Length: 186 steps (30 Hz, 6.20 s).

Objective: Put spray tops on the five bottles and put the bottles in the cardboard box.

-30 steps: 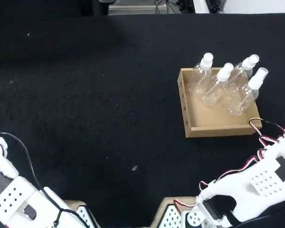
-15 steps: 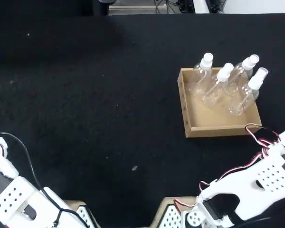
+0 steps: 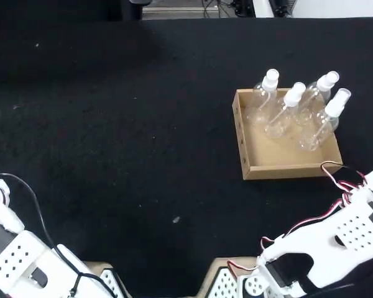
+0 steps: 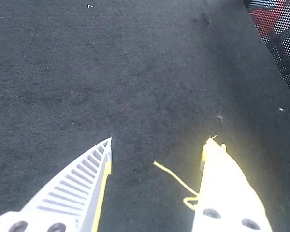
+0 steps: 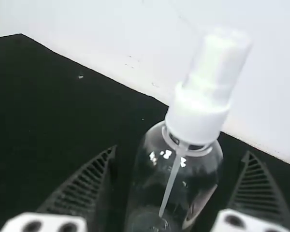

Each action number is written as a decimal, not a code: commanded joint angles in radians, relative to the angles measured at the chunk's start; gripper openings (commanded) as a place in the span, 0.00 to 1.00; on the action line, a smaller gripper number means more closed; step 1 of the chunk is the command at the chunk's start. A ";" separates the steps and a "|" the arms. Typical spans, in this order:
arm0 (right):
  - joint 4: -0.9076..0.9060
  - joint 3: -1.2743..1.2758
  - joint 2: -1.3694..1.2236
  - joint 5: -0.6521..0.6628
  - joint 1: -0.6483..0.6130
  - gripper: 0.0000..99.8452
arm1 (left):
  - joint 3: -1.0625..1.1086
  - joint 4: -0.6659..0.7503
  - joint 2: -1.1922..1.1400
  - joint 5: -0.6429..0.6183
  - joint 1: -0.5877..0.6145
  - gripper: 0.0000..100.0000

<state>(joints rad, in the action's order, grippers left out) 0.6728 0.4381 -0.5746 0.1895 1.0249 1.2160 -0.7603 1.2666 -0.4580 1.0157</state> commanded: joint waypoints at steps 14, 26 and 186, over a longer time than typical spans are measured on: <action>0.041 -0.090 0.058 -0.002 0.032 0.01 | -0.035 0.003 0.014 -0.009 -0.008 0.28; -0.141 -0.012 0.332 -0.095 0.074 0.01 | -0.036 0.003 0.014 -0.009 -0.008 0.28; -0.342 1.148 1.348 -0.106 -0.815 0.01 | -0.008 0.058 0.014 -0.009 -0.007 0.28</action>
<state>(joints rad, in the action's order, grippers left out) 0.3061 1.5980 0.7772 0.0898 0.1872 1.2252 -0.7265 1.2666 -0.4595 0.9989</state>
